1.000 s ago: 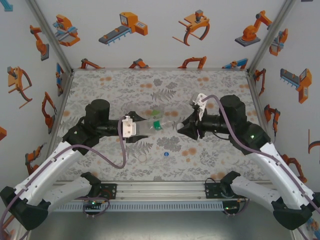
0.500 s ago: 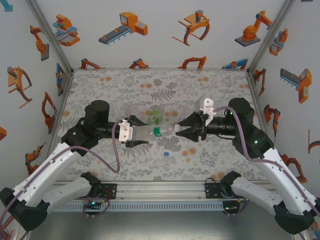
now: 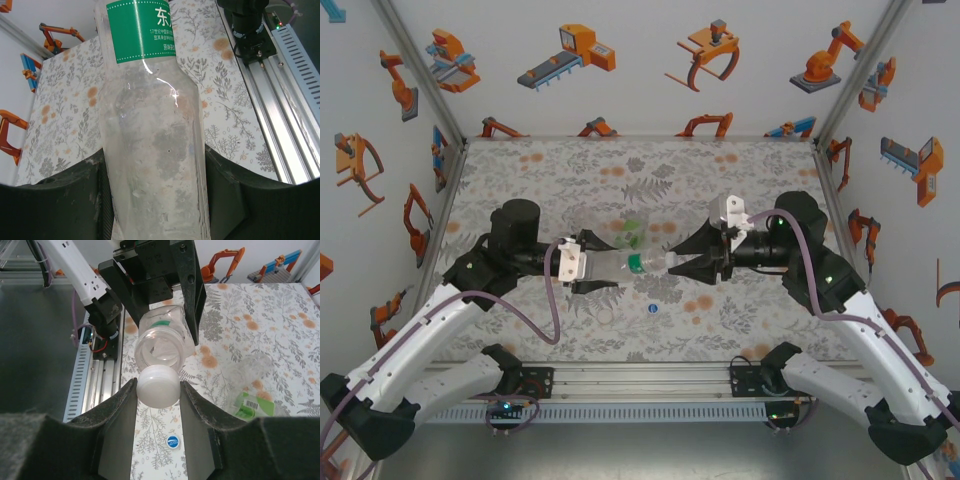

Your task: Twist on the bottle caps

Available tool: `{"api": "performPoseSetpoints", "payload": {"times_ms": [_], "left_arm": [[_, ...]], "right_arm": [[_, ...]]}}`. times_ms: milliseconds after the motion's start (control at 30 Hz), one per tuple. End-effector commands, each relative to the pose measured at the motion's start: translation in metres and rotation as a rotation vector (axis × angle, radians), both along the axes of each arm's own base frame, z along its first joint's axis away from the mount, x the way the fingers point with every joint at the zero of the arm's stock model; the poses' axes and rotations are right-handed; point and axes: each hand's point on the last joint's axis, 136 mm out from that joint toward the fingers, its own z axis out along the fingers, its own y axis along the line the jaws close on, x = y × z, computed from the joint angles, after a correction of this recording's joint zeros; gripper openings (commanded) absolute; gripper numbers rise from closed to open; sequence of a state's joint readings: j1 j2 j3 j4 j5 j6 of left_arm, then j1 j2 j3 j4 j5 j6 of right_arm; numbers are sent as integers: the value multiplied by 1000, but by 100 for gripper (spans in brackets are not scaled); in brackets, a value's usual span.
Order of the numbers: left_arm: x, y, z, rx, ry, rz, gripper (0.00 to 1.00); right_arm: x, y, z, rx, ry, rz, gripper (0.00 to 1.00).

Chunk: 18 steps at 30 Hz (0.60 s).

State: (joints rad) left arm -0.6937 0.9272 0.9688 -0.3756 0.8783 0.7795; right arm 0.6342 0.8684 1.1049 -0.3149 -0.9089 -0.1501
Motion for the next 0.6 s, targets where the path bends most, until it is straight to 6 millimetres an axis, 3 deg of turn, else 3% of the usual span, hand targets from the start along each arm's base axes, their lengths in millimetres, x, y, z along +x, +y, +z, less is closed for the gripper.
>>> {"api": "performPoseSetpoints", "payload": {"times_ms": [0,100,300,500,567], "left_arm": [[-3,0,13,-20,-22,-4,0],[2,1,13,-15,-37,25,0],[8,3,14,-24,-66,72,0],[8,3,16,-34,-70,77,0],[8,4,16,-35,-71,78,0]], "right_arm": [[-3,-3,18,38,-50,-5,14],[17,-9,3,-26,-35,-143,14],[54,-31,-48,-199,69,-416,13],[109,-62,-143,-383,403,-825,11],[119,-68,-177,-416,544,-932,12]]}}
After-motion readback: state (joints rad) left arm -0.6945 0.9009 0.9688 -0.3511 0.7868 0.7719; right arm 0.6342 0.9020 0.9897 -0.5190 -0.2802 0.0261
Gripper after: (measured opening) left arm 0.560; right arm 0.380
